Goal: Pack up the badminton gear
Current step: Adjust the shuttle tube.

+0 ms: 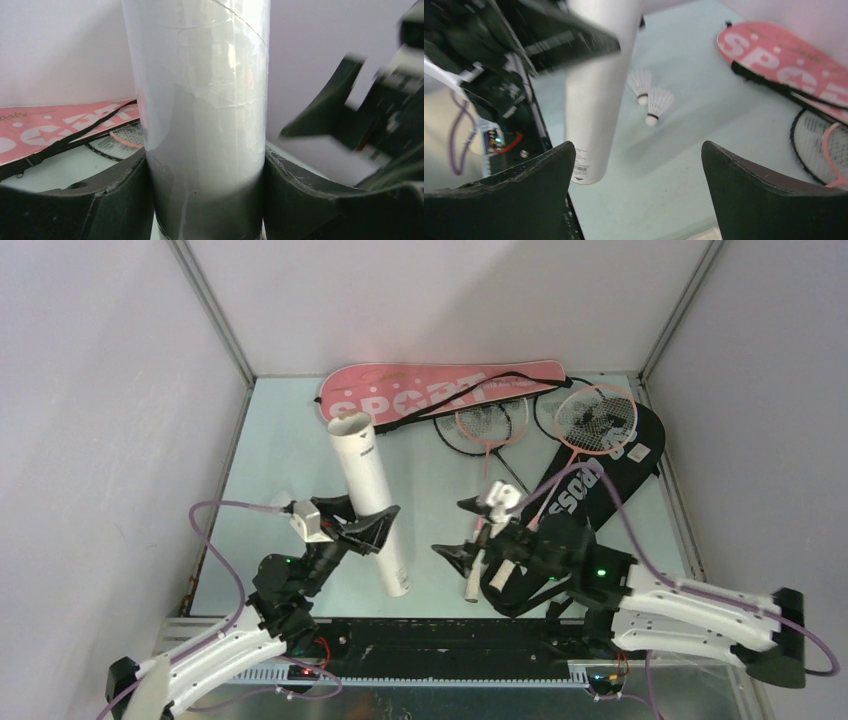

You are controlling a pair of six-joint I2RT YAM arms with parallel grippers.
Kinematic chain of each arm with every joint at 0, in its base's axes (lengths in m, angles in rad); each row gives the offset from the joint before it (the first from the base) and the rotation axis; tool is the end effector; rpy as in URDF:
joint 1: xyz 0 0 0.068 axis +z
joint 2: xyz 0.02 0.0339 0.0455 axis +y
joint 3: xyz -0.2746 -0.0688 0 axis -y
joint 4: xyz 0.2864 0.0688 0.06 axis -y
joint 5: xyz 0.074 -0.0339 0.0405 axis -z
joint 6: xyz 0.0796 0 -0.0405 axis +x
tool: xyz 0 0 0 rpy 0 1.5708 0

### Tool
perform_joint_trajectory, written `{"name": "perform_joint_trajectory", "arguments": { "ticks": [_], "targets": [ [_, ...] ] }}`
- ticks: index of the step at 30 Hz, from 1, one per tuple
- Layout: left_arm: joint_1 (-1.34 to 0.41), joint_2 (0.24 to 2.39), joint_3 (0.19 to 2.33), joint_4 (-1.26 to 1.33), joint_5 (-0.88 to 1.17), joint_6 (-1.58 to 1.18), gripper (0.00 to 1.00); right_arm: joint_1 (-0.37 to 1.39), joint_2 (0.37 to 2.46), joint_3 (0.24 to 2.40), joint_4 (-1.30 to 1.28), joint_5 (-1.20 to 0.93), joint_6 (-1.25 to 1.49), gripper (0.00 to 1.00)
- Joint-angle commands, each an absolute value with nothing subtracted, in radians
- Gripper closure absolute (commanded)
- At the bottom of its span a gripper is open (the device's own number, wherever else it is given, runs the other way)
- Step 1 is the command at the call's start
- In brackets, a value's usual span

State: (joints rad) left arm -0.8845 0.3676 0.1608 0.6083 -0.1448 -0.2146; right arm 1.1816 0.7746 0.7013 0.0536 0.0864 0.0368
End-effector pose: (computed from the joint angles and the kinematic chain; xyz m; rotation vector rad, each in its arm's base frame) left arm 0.1337 -0.1451 0.2718 0.2730 1.1884 -0.8816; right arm 0.1077 0.2445 0.3414 -0.8399 1.4333 0.8723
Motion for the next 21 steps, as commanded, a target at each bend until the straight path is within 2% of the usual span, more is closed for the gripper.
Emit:
{"name": "perform_joint_trajectory", "arguments": {
  "ticks": [1,4,14,21],
  "targets": [
    [-0.884,0.412,0.239,0.729,-0.194,-0.34,0.63,1.202,0.91,0.678,0.324,0.147,0.018,0.01],
    [-0.884,0.46,0.238,0.753,-0.042,-0.306,0.64,1.217,0.979,0.677,0.431,0.161,0.012,0.01],
    [-0.884,0.494,0.161,0.848,0.234,-0.206,0.64,1.215,0.895,0.654,0.498,-0.045,0.115,0.01],
    [-0.884,0.513,0.157,0.871,0.467,-0.188,0.64,1.213,0.976,0.646,0.651,-0.106,0.119,0.01]
  ]
}}
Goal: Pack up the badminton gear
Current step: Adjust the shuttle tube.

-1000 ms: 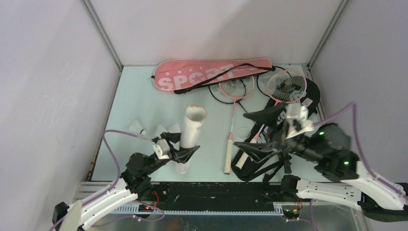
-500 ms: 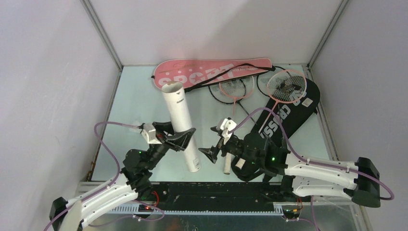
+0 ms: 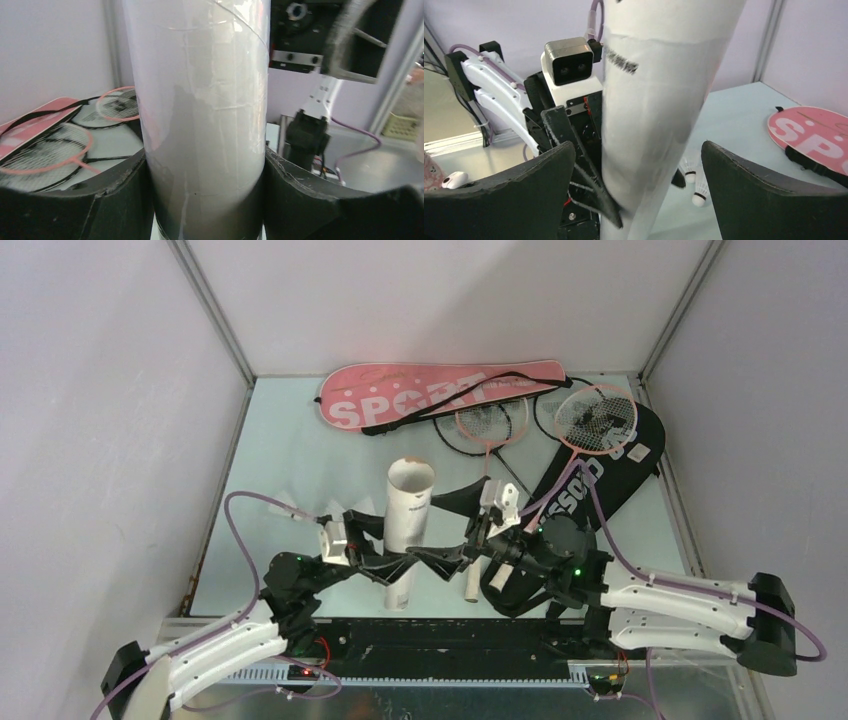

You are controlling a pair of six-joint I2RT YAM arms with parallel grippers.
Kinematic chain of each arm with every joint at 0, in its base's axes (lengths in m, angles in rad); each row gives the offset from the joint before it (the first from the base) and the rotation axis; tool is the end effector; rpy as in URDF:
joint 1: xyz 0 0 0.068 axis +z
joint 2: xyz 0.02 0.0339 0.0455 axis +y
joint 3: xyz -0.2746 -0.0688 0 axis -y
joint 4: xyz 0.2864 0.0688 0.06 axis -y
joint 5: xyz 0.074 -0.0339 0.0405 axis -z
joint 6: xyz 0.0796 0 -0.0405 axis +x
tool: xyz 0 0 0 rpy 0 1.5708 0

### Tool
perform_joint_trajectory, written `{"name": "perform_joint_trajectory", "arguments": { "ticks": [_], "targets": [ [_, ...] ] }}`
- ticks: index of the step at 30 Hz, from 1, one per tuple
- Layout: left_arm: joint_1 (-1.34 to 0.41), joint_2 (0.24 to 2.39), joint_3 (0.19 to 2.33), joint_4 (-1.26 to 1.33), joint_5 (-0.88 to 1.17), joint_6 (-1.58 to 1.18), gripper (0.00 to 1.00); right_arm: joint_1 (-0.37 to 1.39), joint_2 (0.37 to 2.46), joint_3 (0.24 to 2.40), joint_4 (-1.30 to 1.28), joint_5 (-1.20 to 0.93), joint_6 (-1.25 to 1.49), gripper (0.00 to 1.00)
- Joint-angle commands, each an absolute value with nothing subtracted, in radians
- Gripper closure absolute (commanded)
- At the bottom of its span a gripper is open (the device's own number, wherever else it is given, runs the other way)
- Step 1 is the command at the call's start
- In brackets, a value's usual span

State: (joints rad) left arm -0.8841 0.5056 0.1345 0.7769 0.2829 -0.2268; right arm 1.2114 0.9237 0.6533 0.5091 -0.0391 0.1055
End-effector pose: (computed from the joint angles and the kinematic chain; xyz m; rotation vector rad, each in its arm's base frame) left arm 0.1138 -0.1739 0.2579 0.6495 1.0797 -1.1349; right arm 0.1011 0.2779 0.3502 -0.7779 1.1930 1.1306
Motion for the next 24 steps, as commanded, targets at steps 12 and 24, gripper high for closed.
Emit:
{"name": "perform_joint_trajectory", "arguments": {
  "ticks": [12,24],
  "targets": [
    [-0.884,0.542,0.14,1.019,0.478,-0.263,0.6,1.214,1.135,0.646,0.849,-0.251,0.141,0.08],
    [-0.884,0.496,0.16,0.831,0.447,-0.213,0.26,1.213,1.141,0.646,0.89,-0.233,0.123,0.5]
  ]
}}
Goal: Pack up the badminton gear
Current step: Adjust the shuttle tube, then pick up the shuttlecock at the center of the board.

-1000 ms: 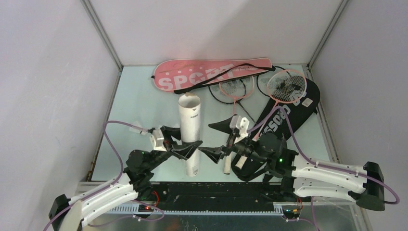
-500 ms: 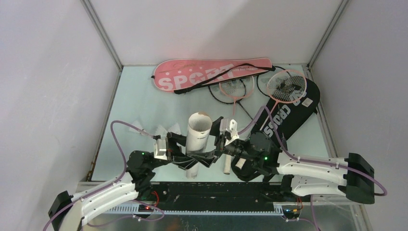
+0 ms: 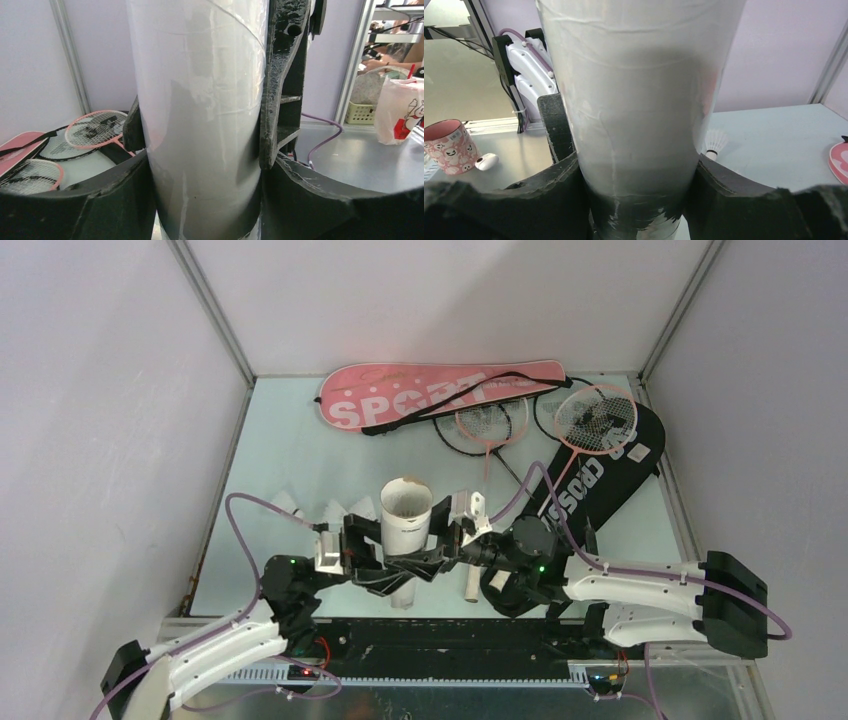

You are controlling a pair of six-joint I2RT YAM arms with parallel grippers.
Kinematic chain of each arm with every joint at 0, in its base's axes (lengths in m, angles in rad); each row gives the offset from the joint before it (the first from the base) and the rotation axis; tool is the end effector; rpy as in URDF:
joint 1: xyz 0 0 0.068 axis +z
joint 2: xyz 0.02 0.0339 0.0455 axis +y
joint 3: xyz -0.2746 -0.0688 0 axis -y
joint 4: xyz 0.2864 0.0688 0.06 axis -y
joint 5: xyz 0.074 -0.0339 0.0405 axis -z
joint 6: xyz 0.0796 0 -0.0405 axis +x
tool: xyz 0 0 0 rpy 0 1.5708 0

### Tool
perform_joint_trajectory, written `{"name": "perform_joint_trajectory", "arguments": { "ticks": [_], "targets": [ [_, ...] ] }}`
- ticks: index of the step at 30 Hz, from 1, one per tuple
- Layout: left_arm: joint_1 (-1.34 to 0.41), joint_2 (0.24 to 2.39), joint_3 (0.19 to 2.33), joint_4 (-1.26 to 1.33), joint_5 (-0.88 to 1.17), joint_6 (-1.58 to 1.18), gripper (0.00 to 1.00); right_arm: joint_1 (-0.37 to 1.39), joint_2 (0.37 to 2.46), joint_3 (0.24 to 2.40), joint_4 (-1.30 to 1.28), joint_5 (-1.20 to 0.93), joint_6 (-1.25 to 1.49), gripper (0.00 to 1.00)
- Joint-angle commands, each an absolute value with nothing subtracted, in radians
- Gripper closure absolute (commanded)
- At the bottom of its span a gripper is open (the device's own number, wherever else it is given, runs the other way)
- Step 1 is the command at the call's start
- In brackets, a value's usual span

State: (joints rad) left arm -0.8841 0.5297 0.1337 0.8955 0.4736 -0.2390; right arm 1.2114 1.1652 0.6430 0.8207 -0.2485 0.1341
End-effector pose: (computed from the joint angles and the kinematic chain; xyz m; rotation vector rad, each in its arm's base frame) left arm 0.0972 -0.1758 0.2665 0.7939 0.9261 -1.2446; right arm 0.0992 0.3198 0.3194 -0.9075 1.0640 1.2981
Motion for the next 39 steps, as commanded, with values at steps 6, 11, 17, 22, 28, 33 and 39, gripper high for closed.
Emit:
{"name": "perform_joint_trajectory", "arguments": {
  "ticks": [6,11,17,22,28,33,39],
  "targets": [
    [-0.885,0.394,0.177,0.58,0.285,-0.21,0.0,1.201,1.066,0.646,0.774,-0.108,0.052,0.48],
    [-0.884,0.27,0.192,0.333,0.098,-0.29,0.0,1.167,1.014,0.645,0.677,0.045,0.006,0.47],
    [-0.884,0.177,0.24,0.081,-0.257,-0.409,0.0,1.09,1.009,0.644,0.65,0.061,0.007,0.47],
    [-0.871,0.306,0.396,-0.161,-0.596,-0.504,0.0,1.042,1.022,0.644,0.627,-0.001,0.016,0.47],
    [-0.573,0.715,0.647,-0.219,-0.315,-0.44,0.0,1.018,1.014,0.6,0.643,-0.101,0.028,0.46],
    [-0.311,1.042,0.772,-0.244,-0.011,-0.385,0.0,1.012,1.013,0.598,0.62,-0.182,0.016,0.46],
    [-0.233,1.252,0.816,-0.235,0.251,-0.212,0.0,1.01,1.018,0.598,0.596,-0.191,0.009,0.46]
  ]
}}
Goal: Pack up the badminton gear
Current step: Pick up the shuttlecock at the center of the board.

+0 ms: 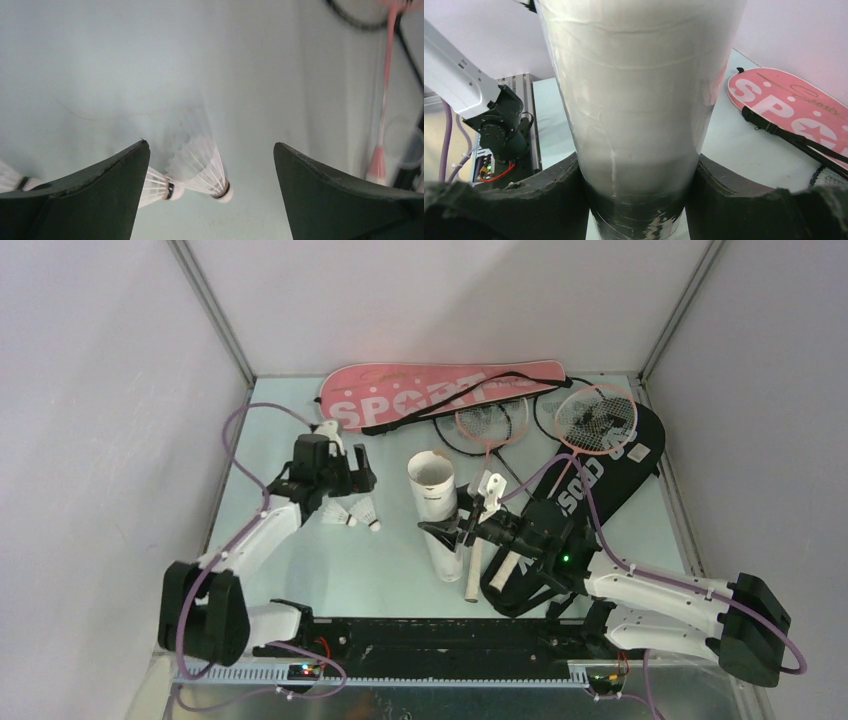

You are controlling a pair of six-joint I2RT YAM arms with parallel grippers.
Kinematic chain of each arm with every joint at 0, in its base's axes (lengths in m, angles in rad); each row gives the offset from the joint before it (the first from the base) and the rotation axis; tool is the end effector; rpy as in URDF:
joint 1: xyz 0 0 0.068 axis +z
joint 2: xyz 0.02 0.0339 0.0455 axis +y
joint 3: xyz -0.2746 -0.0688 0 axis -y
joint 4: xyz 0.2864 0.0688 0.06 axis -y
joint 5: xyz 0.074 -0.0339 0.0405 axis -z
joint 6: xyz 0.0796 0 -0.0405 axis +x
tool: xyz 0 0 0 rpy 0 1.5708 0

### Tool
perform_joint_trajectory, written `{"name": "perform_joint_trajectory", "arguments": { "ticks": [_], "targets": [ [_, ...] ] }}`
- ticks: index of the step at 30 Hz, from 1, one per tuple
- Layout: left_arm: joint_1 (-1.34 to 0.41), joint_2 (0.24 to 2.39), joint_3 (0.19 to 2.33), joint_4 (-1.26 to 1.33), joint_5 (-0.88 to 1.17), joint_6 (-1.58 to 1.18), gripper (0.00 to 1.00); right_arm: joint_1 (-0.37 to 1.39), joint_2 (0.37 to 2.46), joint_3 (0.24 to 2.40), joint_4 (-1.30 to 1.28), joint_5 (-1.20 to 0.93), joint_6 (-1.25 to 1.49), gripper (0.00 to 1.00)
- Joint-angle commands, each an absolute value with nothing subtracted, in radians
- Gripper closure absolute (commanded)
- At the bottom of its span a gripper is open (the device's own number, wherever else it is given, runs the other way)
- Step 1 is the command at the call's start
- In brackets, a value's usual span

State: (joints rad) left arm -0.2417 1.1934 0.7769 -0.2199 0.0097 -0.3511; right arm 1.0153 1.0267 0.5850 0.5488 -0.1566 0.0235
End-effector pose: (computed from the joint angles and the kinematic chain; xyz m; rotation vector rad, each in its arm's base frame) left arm 0.3188 -0.0794 0.2165 -0.1164 2.2251 -0.3386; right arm 0.1551 0.2735 0.2966 -0.8473 1.2848 0.9516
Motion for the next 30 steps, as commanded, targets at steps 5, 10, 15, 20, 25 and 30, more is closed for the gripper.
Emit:
{"name": "perform_joint_trajectory", "arguments": {
  "ticks": [5,10,15,20,25,30],
  "targets": [
    [-0.229,1.353,0.837,-0.247,0.256,-0.175,0.01,1.007,1.012,0.598,0.602,-0.223,0.004,0.46],
    [-0.229,1.434,0.862,-0.317,0.185,-0.172,0.11,1.003,0.986,0.598,0.58,-0.239,0.004,0.46],
    [-0.229,1.498,0.894,-0.313,0.215,-0.175,0.25,1.002,0.978,0.598,0.563,-0.267,0.017,0.46],
    [-0.229,1.519,0.891,-0.298,0.247,-0.188,0.45,1.003,0.968,0.598,0.549,-0.262,0.019,0.46],
    [-0.229,1.517,0.891,-0.295,0.25,-0.211,0.8,1.002,0.973,0.598,0.555,-0.233,0.033,0.46],
    [-0.229,1.492,0.884,-0.265,0.292,-0.227,1.0,1.001,0.979,0.598,0.561,-0.212,0.022,0.46]
  ]
}}
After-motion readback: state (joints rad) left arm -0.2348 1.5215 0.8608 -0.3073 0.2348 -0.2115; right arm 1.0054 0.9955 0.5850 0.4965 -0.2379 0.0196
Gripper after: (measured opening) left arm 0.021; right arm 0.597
